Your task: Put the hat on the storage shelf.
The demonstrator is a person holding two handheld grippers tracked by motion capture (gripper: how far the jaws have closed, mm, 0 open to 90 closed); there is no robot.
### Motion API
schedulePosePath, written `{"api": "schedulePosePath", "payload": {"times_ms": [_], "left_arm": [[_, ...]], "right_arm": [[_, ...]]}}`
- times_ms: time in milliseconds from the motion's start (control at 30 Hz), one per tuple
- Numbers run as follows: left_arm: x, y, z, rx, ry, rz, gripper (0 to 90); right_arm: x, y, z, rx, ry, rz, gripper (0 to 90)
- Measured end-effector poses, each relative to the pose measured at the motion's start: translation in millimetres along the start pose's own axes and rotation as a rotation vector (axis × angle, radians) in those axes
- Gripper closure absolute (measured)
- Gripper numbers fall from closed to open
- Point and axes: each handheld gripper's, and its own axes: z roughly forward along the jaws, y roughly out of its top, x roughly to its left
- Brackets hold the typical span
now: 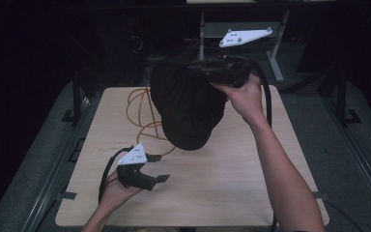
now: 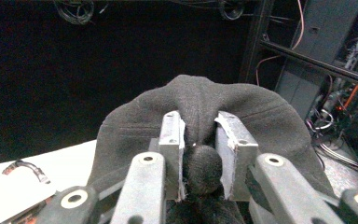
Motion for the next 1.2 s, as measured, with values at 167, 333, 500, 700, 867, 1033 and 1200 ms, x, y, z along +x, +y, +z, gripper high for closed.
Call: {"api": "schedulePosePath", "payload": {"times_ms": [167, 333, 500, 700, 867, 1033, 1200], "left_arm": [[0.8, 0.4, -1.1, 0.008, 0.002, 0.012, 27.0], [-1.4, 1.4, -0.2, 0.004, -0.003, 0.013, 26.9], [-3.0, 1.8, 1.4, 0.008, -0.011, 0.017, 26.9], [-1.7, 1.5, 0.6, 0.011, -0.004, 0.02, 26.9], [0.7, 0.0, -2.0, 0.005, 0.003, 0.008, 26.8], [1.5, -0.1, -3.4, -0.001, 0.0, 0.019, 26.8], [2.0, 0.4, -4.4, -0.001, 0.002, 0.02, 26.9]], "right_arm": [[1.0, 8.8, 11.3, 0.002, 0.018, -0.012, 72.6], [2.5, 16.7, 22.9, 0.008, 0.035, -0.019, 72.7], [4.8, 24.6, 34.7, 0.006, 0.056, -0.019, 72.6], [6.4, 36.2, 47.7, 0.007, 0.072, -0.028, 72.6], [7.2, 46.6, 63.4, 0.029, 0.084, -0.035, 72.6], [7.0, 52.5, 80.5, 0.052, 0.097, -0.024, 72.6], [4.1, 52.2, 99.5, 0.074, 0.11, -0.005, 72.6]]}}
